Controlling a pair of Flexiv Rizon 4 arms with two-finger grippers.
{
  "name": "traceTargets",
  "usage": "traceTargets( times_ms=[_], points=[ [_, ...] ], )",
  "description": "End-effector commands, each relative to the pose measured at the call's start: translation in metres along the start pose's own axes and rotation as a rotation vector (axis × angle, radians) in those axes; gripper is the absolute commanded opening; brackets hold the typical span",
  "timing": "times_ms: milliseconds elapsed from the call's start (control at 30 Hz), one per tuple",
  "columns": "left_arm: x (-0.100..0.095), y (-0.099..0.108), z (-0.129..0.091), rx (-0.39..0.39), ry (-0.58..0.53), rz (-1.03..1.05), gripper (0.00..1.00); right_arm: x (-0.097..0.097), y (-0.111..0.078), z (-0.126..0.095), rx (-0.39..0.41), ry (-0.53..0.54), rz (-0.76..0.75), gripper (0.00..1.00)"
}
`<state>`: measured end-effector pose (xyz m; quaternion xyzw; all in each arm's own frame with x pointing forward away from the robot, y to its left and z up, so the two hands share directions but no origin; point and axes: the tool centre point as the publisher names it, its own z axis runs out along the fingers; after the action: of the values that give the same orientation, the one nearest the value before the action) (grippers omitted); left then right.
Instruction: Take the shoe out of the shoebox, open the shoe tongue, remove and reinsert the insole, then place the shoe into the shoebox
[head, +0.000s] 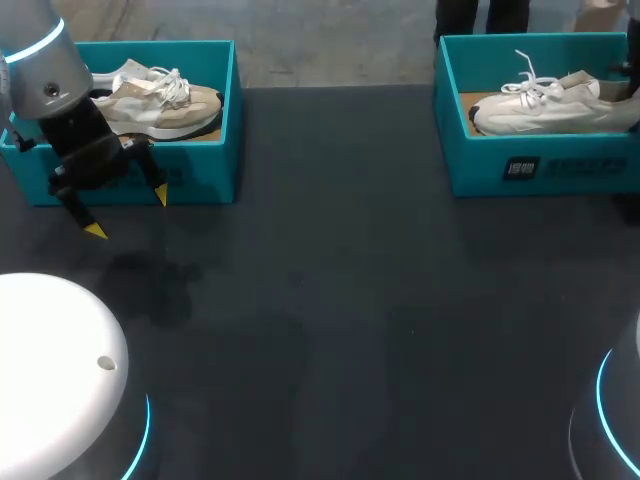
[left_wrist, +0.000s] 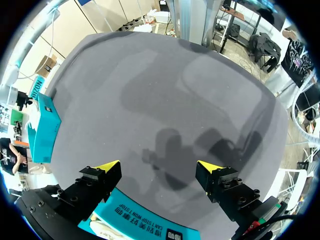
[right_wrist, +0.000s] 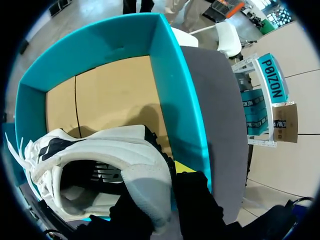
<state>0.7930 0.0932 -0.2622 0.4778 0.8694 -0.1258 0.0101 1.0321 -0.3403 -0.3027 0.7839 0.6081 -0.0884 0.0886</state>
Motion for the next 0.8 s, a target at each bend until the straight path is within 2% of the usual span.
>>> traceTargets(
  times_ms=[33, 300, 567, 800],
  points=[
    [0.000, 0.000, 0.000, -0.002, 0.002, 0.000, 1.00, -0.001, 0.001, -0.001, -0.013, 0.012, 0.006, 0.00],
    [0.000, 0.000, 0.000, -0.002, 0.002, 0.000, 1.00, -0.002, 0.008, 0.007, -0.062, 0.003, 0.031, 0.00],
    [0.000, 0.000, 0.000, -0.002, 0.002, 0.000, 1.00, 0.003, 0.014, 0.030, -0.044, -0.010, 0.001, 0.00],
    [0.000, 0.000, 0.000, -0.002, 0.002, 0.000, 1.00, 0.003, 0.011, 0.034, -0.048, -0.016, -0.010, 0.00]
  ],
)
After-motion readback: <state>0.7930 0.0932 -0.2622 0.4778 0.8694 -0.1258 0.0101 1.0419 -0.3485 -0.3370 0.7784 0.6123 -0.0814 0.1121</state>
